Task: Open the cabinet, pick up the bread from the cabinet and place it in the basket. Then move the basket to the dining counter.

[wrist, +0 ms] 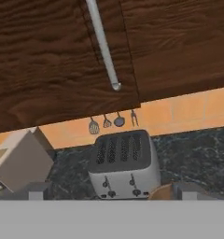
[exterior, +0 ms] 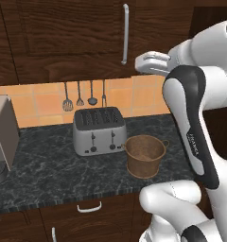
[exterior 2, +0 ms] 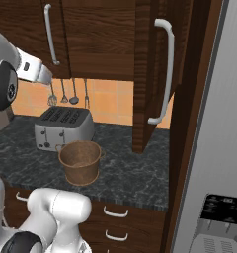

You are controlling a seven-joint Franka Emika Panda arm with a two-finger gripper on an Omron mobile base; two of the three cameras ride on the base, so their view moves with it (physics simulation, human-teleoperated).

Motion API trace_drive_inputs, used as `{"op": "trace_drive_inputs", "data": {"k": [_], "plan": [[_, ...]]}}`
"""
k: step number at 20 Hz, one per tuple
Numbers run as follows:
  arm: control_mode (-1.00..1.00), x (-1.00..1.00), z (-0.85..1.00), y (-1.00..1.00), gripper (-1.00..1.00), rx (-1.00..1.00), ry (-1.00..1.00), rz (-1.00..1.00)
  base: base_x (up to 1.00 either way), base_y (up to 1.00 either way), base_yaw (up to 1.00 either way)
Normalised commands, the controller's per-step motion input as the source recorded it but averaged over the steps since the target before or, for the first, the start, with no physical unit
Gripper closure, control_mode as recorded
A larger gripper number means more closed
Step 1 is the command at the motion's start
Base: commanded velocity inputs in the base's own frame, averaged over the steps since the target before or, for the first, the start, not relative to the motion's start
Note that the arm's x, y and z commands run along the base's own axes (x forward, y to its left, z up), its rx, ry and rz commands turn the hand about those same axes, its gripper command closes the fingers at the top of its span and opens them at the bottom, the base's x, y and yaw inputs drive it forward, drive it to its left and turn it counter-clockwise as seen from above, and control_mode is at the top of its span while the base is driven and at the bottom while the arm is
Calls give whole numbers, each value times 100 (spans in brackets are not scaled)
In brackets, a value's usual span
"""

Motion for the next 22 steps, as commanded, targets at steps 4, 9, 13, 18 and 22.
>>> {"op": "trace_drive_inputs", "data": {"k": [4,9,13,18,22], "plan": [[-100,68,1,22,-100,-20,-1,0,0,0,0],[-100,87,8,12,-100,-4,0,0,0,0,0],[-100,57,11,0,-100,0,-1,0,0,0,0],[-100,26,0,0,-100,0,-14,0,0,0,0],[-100,64,2,0,-100,0,-17,0,0,0,0]]}}
